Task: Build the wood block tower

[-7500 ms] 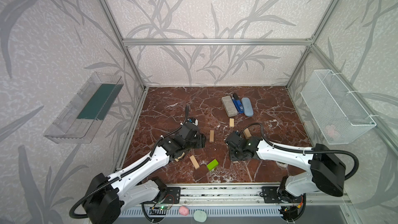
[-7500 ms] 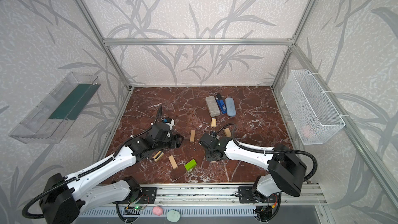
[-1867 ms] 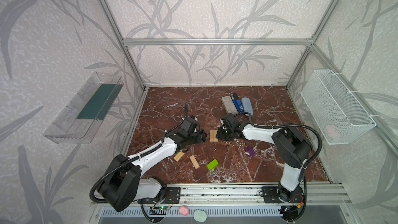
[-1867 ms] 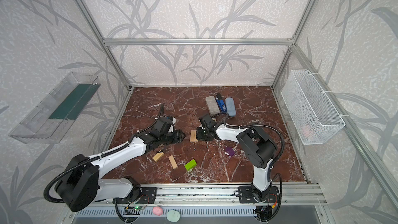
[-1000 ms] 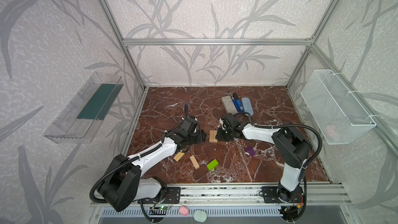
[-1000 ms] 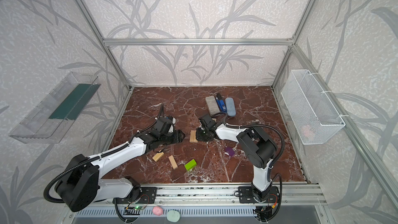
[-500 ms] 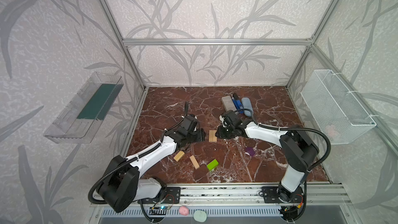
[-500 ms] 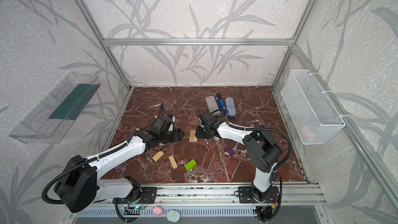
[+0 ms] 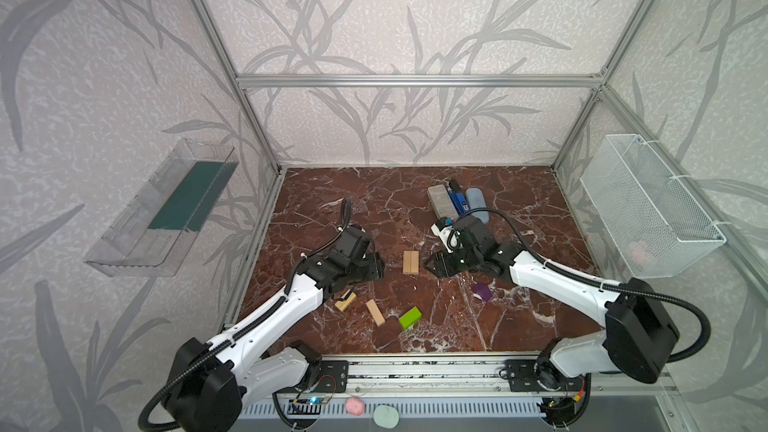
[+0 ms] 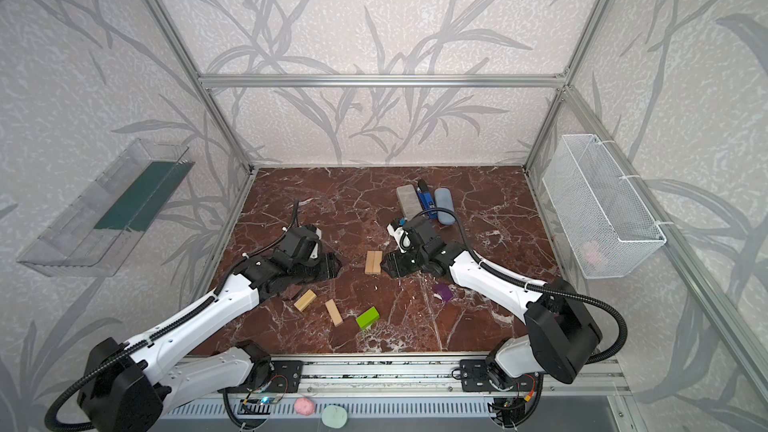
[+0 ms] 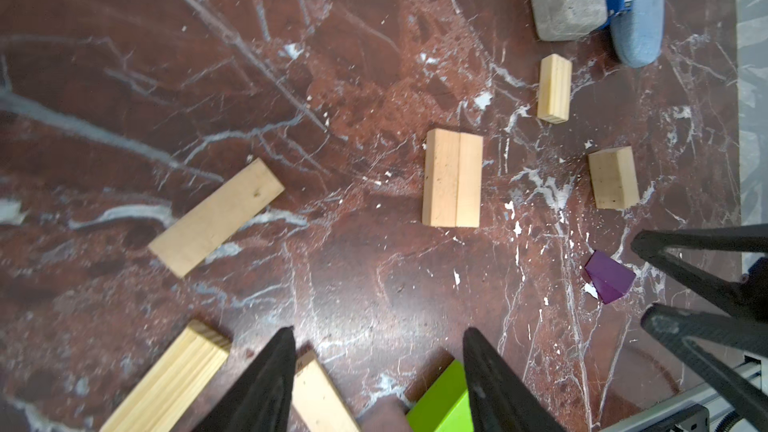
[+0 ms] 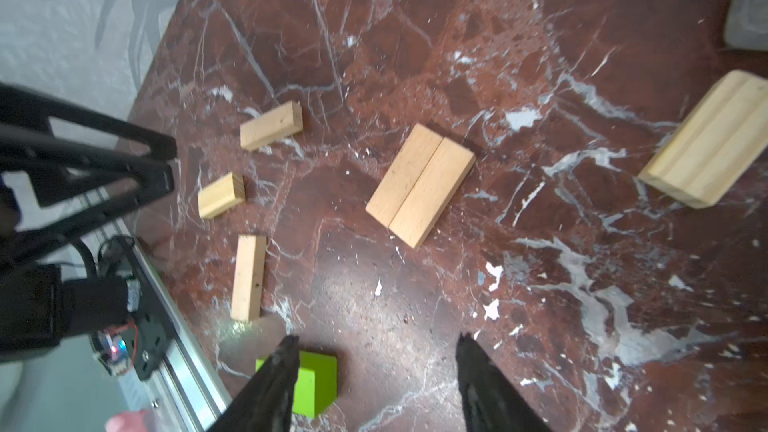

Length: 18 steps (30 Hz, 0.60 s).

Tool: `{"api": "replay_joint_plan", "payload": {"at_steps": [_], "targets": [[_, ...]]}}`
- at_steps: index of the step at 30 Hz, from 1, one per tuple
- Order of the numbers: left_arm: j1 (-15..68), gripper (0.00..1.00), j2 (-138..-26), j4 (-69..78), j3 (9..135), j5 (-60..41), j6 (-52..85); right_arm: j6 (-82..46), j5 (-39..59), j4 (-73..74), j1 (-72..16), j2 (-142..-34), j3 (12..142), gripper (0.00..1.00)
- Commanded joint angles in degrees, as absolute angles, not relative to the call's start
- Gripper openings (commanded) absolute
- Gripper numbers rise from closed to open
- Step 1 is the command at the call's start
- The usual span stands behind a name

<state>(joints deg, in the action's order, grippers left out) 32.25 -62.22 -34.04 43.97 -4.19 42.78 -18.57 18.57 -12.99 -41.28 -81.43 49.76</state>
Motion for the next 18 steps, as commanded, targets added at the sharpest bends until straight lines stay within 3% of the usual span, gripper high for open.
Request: {"api": "replay_joint_plan", "payload": {"at_steps": [1,9,18], "targets": [[34.94,0.65,-60.83,-43.97,43.35,-2.03,50.88,-13.22,22.11,-9.10,-44.12,-79.62,46.93,0.67],[46.16,0.67,-60.30,-44.85,39.27,2.51,67.06,-12.00,24.55,-0.09,-46.74,-81.72,41.20,0.74],[50.14,0.67,-64.19,-41.12,36.83,3.24,73.81,-12.87,23.87,8.85,-46.93,-83.29,36.44,0.78]]}}
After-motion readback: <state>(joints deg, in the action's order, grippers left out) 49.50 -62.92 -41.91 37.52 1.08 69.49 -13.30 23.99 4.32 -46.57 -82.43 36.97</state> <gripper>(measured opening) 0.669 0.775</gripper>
